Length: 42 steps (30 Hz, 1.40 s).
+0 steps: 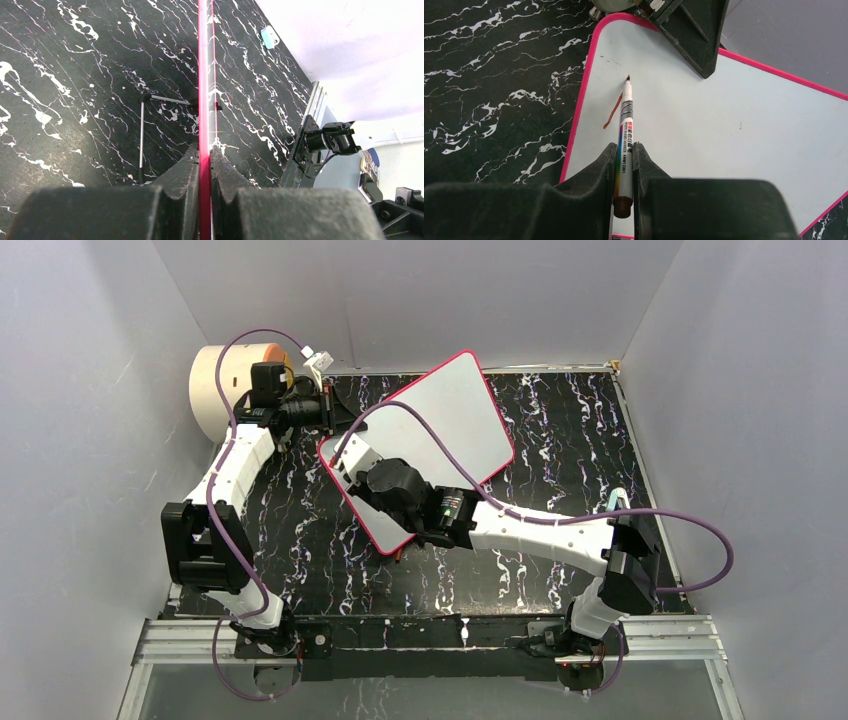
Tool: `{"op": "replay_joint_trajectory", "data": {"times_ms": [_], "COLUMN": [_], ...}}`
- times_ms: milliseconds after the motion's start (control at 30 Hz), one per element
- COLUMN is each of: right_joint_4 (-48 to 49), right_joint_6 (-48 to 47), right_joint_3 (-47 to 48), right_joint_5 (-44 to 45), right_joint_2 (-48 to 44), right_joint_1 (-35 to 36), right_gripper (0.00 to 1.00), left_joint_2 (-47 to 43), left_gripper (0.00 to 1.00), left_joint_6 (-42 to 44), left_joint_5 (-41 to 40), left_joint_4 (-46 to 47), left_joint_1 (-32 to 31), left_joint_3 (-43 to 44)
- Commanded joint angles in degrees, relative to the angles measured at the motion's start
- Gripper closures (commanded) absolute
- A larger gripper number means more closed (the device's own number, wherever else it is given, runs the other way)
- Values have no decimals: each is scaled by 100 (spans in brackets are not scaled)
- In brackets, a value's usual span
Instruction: Write a sentence on the whiteboard
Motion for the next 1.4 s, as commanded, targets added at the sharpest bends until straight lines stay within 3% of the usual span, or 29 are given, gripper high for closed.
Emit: {"op": "replay_joint_trajectory", "data": {"times_ms": [0,433,1367], "right_joint_4": [467,661,-400], "right_joint_6": [24,-3,406], "right_joint_3": [84,-88,-134], "right_joint_5": [53,437,435], "right_joint_2": [21,8,-240], "right_joint_1": [-47,-142,-196], "right_gripper": [100,100,100], "left_joint_2": [-148,-125,-128], "left_gripper": [100,100,100], "left_joint_6": [204,197,196], "left_joint_5": [65,50,30], "left_joint_4": [-410,-403,-402], "left_joint_1": [-124,-124,-124], "left_joint_3": [-191,-197,-194]}}
